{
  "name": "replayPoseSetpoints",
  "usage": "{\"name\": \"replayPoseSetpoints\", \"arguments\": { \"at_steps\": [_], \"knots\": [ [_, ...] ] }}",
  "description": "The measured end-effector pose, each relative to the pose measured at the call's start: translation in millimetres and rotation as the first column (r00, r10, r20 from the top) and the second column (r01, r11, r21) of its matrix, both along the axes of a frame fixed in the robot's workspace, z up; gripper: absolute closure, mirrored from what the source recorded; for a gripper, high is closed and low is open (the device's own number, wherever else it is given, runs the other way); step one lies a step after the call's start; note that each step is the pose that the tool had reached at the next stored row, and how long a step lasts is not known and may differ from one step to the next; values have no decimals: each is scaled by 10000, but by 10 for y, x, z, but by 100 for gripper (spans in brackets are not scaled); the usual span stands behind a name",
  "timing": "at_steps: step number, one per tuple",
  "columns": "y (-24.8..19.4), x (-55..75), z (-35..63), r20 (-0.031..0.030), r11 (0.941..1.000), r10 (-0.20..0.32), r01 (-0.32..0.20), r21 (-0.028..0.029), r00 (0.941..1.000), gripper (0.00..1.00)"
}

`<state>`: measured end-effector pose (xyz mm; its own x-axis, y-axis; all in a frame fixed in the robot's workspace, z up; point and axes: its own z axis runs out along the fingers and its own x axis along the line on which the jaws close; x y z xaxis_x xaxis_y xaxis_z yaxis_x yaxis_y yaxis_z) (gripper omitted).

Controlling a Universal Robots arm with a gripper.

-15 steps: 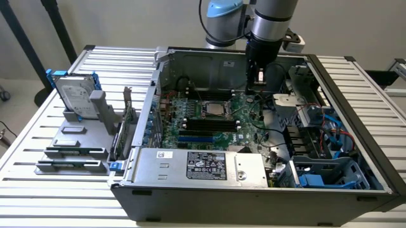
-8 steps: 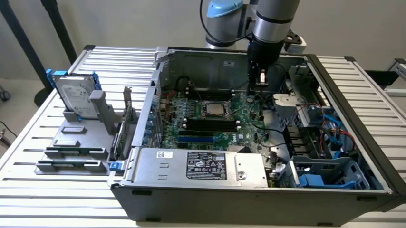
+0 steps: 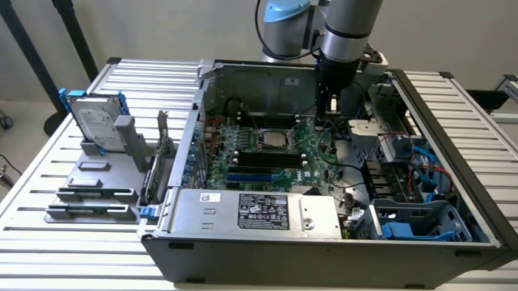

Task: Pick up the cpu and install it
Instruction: 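Close the cpu cover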

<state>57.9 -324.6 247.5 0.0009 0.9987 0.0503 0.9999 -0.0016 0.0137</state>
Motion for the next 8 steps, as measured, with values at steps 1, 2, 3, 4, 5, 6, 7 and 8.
{"name": "replayPoseSetpoints", "arguments": {
  "at_steps": [1, 2, 3, 4, 5, 6, 7, 8],
  "knots": [
    [0, 0, -14, 0, 10000, 9, -9, 0, 10000, 89],
    [0, 0, -20, -10, 10000, 17, -17, 0, 10000, 89],
    [-1, 0, -20, -48, 10000, 28, -28, -5, 10000, 89],
    [0, 0, -21, -146, 10000, 38, -39, -18, 9999, 89],
    [0, 0, -21, -276, 10000, 46, -47, -46, 9996, 89],
    [0, 0, -21, -409, 9999, 54, -58, -82, 9991, 89],
    [0, 0, -21, -534, 9999, 64, -70, -123, 9986, 89],
    [0, 0, -21, -648, 9998, 74, -85, -165, 9979, 89]
  ]
}}
